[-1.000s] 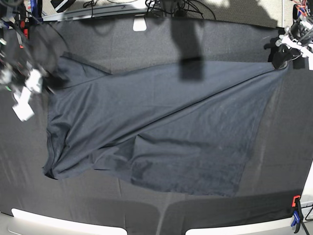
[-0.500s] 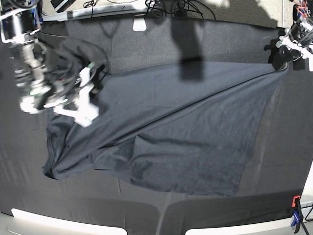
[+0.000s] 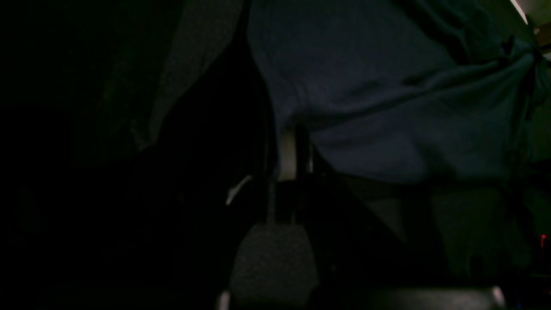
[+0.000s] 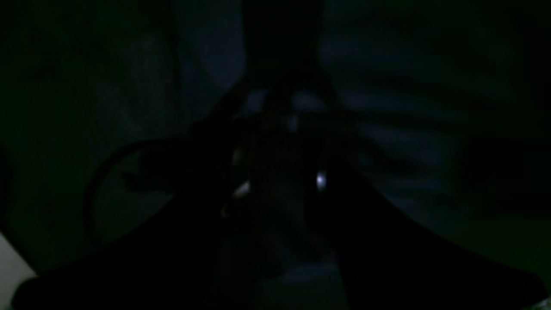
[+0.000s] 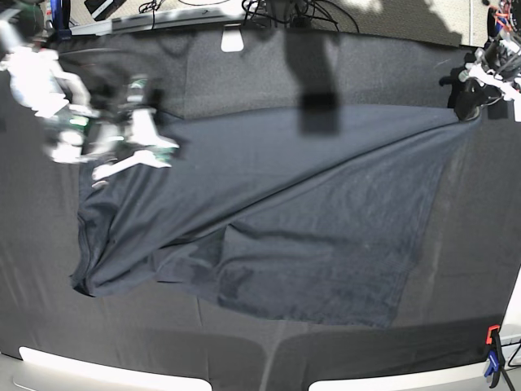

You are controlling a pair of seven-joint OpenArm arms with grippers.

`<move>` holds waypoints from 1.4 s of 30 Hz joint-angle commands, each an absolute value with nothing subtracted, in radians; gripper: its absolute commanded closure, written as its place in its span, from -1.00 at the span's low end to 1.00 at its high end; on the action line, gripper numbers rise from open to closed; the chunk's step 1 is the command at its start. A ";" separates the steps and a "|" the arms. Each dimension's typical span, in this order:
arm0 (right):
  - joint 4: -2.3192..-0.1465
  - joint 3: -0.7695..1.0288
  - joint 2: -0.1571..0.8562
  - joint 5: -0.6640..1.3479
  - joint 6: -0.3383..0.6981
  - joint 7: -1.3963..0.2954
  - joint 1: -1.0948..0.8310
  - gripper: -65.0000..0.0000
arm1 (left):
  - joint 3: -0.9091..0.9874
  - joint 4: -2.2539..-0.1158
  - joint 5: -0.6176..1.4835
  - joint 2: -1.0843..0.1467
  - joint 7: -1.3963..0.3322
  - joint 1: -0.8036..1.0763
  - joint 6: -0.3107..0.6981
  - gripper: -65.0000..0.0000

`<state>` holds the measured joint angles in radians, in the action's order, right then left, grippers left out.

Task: Layout the t-shirt on the table in an organized manner, then fold the t-shirt properly
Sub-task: 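Drag the grasped fabric with the right gripper toward the shirt's collar edge, then hold both grippers on the shirt and stretch it taut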

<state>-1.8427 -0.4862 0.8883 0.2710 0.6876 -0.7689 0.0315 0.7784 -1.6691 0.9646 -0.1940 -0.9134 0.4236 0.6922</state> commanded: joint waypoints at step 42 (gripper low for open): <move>-1.867 -0.478 1.039 -0.046 0.449 -0.720 -0.313 0.49 | 0.785 -1.684 0.986 -0.197 -0.889 0.427 0.698 1.00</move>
